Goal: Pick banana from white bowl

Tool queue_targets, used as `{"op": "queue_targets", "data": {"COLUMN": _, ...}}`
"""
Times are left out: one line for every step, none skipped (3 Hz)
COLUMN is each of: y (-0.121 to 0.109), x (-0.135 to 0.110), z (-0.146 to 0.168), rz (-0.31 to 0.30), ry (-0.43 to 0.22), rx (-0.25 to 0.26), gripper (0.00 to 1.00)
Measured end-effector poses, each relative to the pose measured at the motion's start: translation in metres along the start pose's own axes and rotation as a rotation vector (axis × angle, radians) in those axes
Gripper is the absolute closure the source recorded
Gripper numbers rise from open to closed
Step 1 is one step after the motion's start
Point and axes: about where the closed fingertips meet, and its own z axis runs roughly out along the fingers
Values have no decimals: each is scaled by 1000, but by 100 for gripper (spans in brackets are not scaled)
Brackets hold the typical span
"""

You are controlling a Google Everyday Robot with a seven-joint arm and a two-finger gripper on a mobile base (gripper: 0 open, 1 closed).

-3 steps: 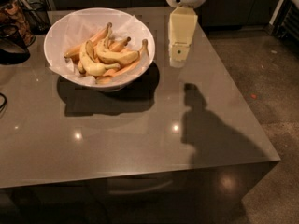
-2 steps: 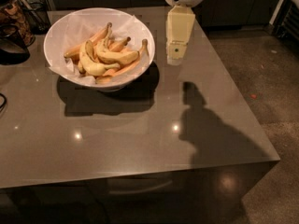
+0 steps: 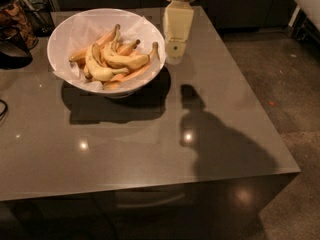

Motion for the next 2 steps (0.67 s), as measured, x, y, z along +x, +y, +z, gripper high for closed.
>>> {"op": "queue_targets", "data": {"y": -1, "x": -26, "z": 4, "rz": -97, "ry": -33, "rx": -24, "gripper": 0}}
{"op": "queue_targets", "data": {"y": -7, "x": -31, "z": 4, "rz": -98, "ry": -49, "rx": 0, "gripper": 0}}
